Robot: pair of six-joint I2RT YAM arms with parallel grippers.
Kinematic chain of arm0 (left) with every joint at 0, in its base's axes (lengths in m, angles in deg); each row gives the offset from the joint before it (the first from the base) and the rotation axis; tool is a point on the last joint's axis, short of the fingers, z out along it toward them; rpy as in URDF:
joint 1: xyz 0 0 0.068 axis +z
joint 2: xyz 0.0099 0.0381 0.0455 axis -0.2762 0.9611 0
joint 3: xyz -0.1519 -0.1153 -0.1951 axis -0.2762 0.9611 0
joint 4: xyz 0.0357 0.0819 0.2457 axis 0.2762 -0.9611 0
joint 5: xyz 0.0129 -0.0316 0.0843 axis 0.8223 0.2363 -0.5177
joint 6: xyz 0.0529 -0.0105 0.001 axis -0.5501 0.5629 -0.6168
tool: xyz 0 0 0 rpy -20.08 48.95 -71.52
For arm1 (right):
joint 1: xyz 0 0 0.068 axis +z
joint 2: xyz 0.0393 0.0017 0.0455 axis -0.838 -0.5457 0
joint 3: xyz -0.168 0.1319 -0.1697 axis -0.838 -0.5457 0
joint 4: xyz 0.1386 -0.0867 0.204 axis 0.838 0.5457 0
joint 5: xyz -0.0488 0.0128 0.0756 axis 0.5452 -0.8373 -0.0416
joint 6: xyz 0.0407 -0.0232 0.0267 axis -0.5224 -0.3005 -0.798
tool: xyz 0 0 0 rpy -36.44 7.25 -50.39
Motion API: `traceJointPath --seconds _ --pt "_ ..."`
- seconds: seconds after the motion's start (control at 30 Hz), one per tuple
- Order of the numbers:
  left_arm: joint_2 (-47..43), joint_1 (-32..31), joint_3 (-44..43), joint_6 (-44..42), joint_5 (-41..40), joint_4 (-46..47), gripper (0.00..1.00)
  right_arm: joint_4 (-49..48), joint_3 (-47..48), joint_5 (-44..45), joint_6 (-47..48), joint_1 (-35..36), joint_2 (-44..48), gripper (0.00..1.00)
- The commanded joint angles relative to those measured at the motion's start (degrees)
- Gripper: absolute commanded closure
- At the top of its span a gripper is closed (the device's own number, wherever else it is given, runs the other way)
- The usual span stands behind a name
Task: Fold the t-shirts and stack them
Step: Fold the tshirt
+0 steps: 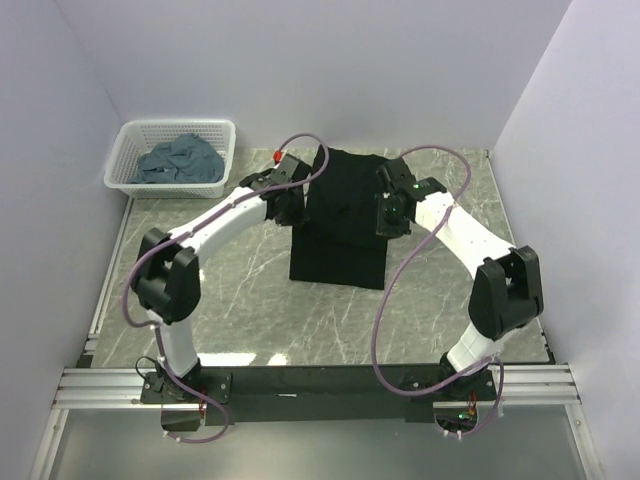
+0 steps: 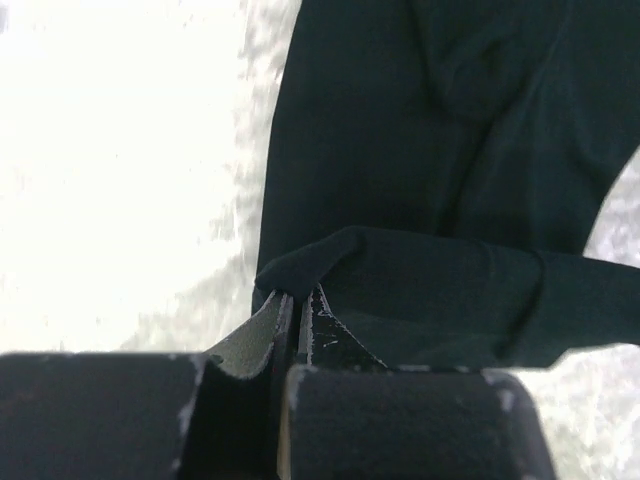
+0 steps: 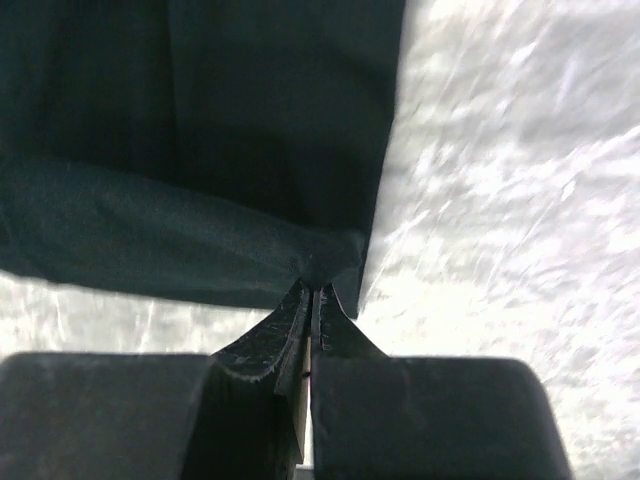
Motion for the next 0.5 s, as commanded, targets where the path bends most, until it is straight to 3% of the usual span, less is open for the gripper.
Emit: traceJointPath --seconds 0.0,0.23,0.47 --pt "2.21 0.57 -4.92 -5.74 -2.74 3.72 0.99 -1.69 4.95 4.91 2.04 -2.41 -1.51 1.00" --pt "10.20 0.84 -9.85 -7.41 -2.83 6.27 0.99 -5.11 5.13 5.26 2.13 -4.43 -4.07 1.00" --pt "13.46 1.45 -8.54 -7.15 -3.88 8.73 0.99 -10.56 2.23 4.91 2.30 -5.40 -8.20 1.00"
